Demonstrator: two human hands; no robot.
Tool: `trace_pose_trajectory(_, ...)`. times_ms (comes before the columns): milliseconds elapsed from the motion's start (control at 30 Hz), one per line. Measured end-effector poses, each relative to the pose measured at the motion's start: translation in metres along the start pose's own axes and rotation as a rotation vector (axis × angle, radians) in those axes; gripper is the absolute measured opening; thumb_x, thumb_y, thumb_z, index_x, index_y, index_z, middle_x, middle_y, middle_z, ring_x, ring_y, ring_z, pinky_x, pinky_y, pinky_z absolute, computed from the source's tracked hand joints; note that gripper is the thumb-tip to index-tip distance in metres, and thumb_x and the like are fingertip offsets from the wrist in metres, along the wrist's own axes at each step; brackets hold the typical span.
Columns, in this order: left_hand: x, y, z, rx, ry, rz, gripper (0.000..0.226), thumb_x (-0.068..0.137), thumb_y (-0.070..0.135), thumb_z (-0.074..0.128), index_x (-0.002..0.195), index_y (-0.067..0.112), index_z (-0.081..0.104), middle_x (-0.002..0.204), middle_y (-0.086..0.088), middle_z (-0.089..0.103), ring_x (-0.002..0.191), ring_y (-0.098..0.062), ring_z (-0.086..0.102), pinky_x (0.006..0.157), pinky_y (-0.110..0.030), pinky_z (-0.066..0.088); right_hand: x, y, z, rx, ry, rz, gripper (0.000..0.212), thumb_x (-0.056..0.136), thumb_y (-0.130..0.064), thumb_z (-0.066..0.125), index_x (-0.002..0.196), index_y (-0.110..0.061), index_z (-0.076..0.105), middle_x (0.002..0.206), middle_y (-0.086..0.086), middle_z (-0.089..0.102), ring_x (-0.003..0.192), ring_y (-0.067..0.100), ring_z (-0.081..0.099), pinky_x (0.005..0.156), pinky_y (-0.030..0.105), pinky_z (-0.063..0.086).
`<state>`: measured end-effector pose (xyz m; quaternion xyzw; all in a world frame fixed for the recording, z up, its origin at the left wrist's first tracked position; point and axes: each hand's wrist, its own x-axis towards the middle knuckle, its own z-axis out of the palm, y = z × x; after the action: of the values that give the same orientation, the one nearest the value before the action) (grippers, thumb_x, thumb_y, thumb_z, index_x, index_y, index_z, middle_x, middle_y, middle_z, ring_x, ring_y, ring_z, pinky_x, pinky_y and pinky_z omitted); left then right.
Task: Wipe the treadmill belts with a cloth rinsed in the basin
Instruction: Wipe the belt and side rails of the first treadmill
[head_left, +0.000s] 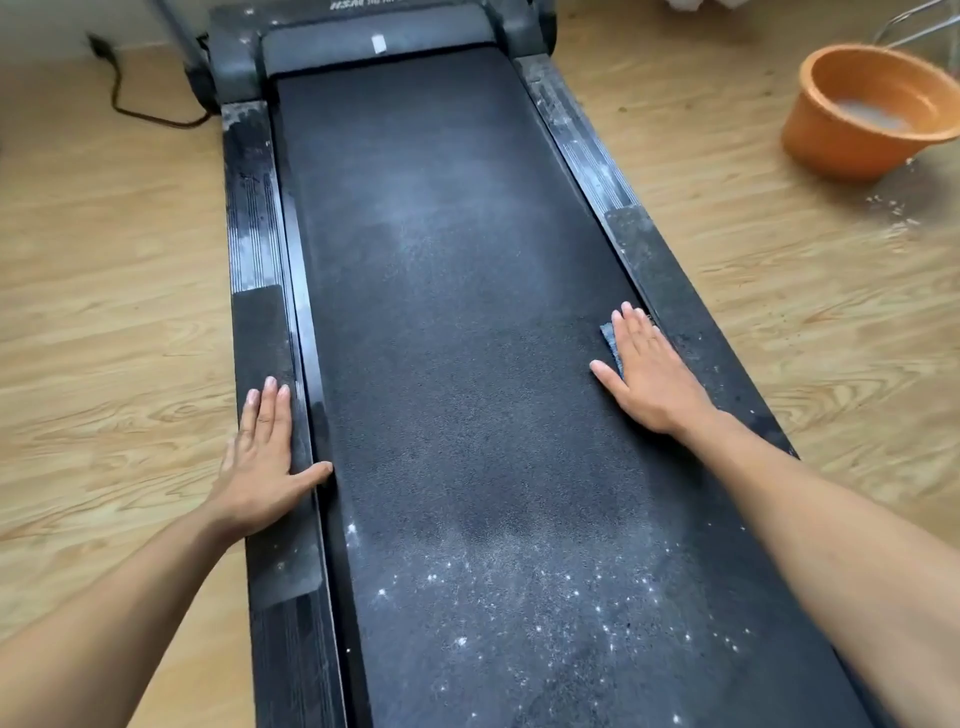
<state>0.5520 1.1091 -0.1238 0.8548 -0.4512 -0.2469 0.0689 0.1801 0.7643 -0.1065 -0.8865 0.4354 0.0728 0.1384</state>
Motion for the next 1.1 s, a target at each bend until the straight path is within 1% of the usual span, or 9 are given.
trace_pose_trajectory(200, 0.005, 0.005, -0.004, -0.146, -0.048, -0.050, 0.094, 0.084, 0.043, 0.030, 0.164, 0.027, -0.017, 0.153, 0.032, -0.042, 0.140, 0.009, -0.044, 0.130, -0.047, -0.010, -0.009, -0.074, 0.026, 0.079, 0.102, 0.259, 0.105, 0.096, -0.081, 0.021, 0.166, -0.007, -0.004, 0.174, 0.011, -0.014, 0.161, 0.023, -0.015, 0.131, 0.042, -0.006)
trace_pose_trajectory(333, 0.004, 0.003, -0.007, -0.383, 0.009, -0.040, 0.059, 0.113, 0.041, 0.019, 0.167, 0.025, 0.000, 0.165, 0.027, -0.021, 0.150, 0.004, -0.029, 0.129, -0.036, -0.014, -0.033, -0.205, 0.062, 0.061, 0.085, -0.040, 0.102, 0.096, -0.079, 0.016, 0.166, -0.008, -0.005, 0.174, 0.011, -0.014, 0.161, 0.024, -0.017, 0.131, 0.044, -0.006)
trace_pose_trajectory(433, 0.001, 0.011, -0.012, -0.513, 0.010, -0.056, 0.057, 0.113, 0.048, 0.017, 0.165, 0.031, 0.003, 0.165, 0.030, -0.015, 0.151, 0.008, -0.024, 0.121, -0.022, -0.015, -0.064, -0.283, 0.093, 0.010, 0.034, -0.316, 0.090, 0.102, -0.066, 0.020, 0.166, -0.008, -0.004, 0.174, 0.012, -0.014, 0.160, 0.024, -0.019, 0.130, 0.044, -0.005)
trace_pose_trajectory(633, 0.014, 0.001, 0.003, -0.326, 0.068, -0.039, 0.069, 0.107, 0.050, 0.015, 0.167, 0.017, 0.004, 0.167, 0.019, -0.015, 0.152, 0.001, -0.025, 0.120, -0.019, -0.018, -0.089, -0.259, 0.098, -0.124, -0.025, -0.690, 0.088, 0.103, -0.064, 0.033, 0.167, -0.010, 0.007, 0.175, 0.009, -0.003, 0.162, 0.020, -0.008, 0.131, 0.040, -0.001)
trace_pose_trajectory(700, 0.017, -0.004, 0.006, -0.298, 0.073, -0.045, 0.072, 0.105, 0.054, 0.015, 0.167, 0.019, 0.004, 0.168, 0.020, -0.015, 0.152, 0.001, -0.025, 0.124, -0.024, -0.017, -0.076, -0.225, 0.085, -0.088, -0.027, -0.621, 0.091, 0.102, -0.070, 0.031, 0.168, -0.012, 0.006, 0.176, 0.005, -0.003, 0.162, 0.017, -0.008, 0.131, 0.040, 0.001)
trace_pose_trajectory(833, 0.017, -0.013, 0.010, -0.291, 0.074, -0.044, 0.068, 0.111, 0.056, 0.017, 0.168, 0.022, 0.003, 0.169, 0.022, -0.016, 0.152, 0.004, -0.026, 0.128, -0.032, -0.015, -0.052, -0.107, 0.048, -0.007, 0.035, -0.239, 0.095, 0.100, -0.077, 0.025, 0.168, -0.016, 0.001, 0.176, 0.001, -0.009, 0.161, 0.013, -0.013, 0.131, 0.041, 0.002)
trace_pose_trajectory(933, 0.016, -0.012, 0.006, -0.280, 0.076, -0.046, 0.087, 0.098, 0.075, 0.011, 0.167, 0.024, 0.001, 0.168, 0.023, -0.018, 0.150, 0.006, -0.028, 0.127, -0.030, -0.016, -0.054, -0.021, 0.028, -0.011, 0.043, -0.006, 0.094, 0.100, -0.077, 0.020, 0.168, -0.016, -0.003, 0.175, 0.001, -0.012, 0.160, 0.013, -0.016, 0.132, 0.039, -0.002)
trace_pose_trajectory(1033, 0.011, -0.005, 0.002, -0.239, 0.041, -0.023, 0.082, 0.104, 0.071, 0.010, 0.167, 0.020, -0.003, 0.166, 0.021, -0.025, 0.149, 0.003, -0.033, 0.128, -0.034, -0.016, -0.063, 0.009, 0.024, 0.021, 0.045, 0.101, 0.096, 0.098, -0.078, 0.016, 0.167, -0.015, -0.004, 0.175, 0.002, -0.012, 0.160, 0.013, -0.015, 0.132, 0.041, 0.001)
trace_pose_trajectory(1100, 0.006, -0.002, 0.000, -0.250, 0.037, -0.016, 0.095, 0.093, 0.085, 0.004, 0.166, 0.025, -0.007, 0.163, 0.025, -0.029, 0.145, 0.009, -0.037, 0.128, -0.034, -0.017, -0.069, -0.006, 0.031, 0.065, 0.061, 0.192, 0.103, 0.095, -0.083, 0.015, 0.167, -0.011, -0.002, 0.175, 0.005, -0.012, 0.161, 0.017, -0.013, 0.132, 0.041, -0.001)
